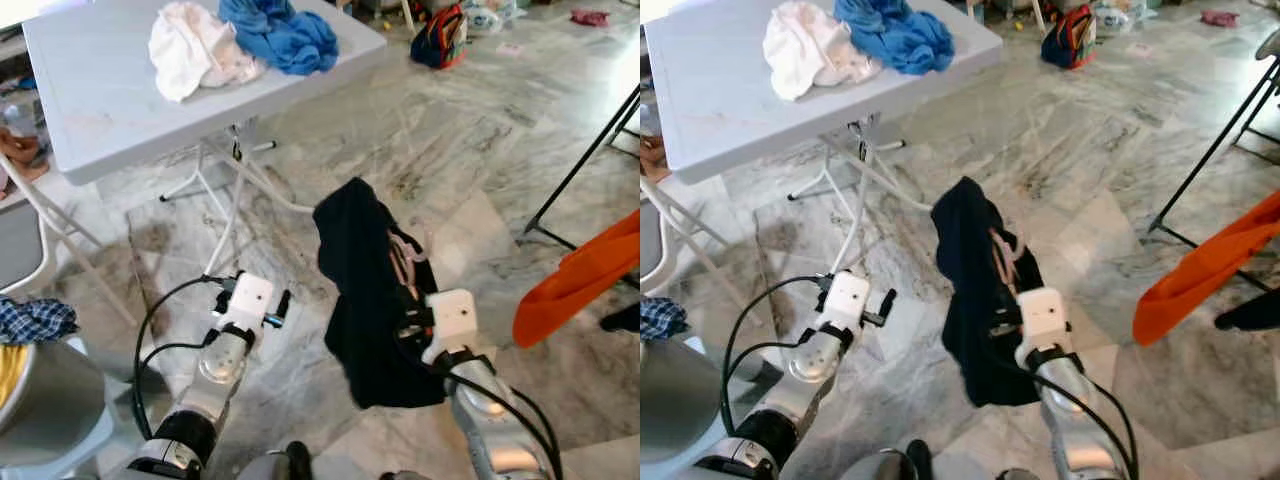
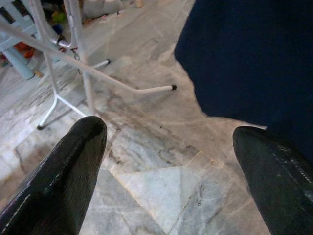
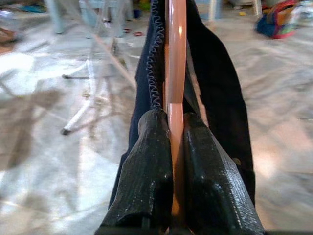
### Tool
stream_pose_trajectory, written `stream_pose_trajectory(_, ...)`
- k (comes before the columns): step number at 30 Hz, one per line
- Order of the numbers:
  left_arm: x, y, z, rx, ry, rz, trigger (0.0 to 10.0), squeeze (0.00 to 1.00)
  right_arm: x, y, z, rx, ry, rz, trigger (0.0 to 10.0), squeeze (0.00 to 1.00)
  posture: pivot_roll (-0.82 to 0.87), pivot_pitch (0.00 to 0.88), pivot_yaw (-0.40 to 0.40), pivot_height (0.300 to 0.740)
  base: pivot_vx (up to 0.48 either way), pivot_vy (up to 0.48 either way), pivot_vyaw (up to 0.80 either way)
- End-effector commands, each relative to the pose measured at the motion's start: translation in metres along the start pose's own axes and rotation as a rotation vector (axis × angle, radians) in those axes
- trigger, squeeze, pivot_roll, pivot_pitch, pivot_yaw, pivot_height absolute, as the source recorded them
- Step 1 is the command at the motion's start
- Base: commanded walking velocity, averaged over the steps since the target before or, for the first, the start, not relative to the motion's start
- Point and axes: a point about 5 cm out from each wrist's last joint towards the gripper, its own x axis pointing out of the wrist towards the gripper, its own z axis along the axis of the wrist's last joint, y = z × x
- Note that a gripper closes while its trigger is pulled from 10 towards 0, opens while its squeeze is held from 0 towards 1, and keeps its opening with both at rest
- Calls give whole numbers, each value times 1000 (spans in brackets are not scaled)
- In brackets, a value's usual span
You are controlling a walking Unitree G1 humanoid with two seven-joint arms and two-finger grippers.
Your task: Hang hanger
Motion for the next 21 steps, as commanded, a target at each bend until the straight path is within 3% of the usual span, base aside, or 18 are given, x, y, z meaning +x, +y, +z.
stream_pose_trajectory(1,-4,3,-5,14,3,0,10000,0,4,6,9,-20,-51,36,10000,0,5,182,49,740,0,0,800)
stream_pose_trajectory(15,-5,1,-6,18,4,-9,10000,0,5,5,12,-32,-60,49,10000,0,1,188,48,740,0,0,800)
stream_pose_trajectory(21,-5,0,-3,6,-13,-38,10000,0,6,4,13,-31,-62,44,10000,0,0,191,51,740,0,0,194)
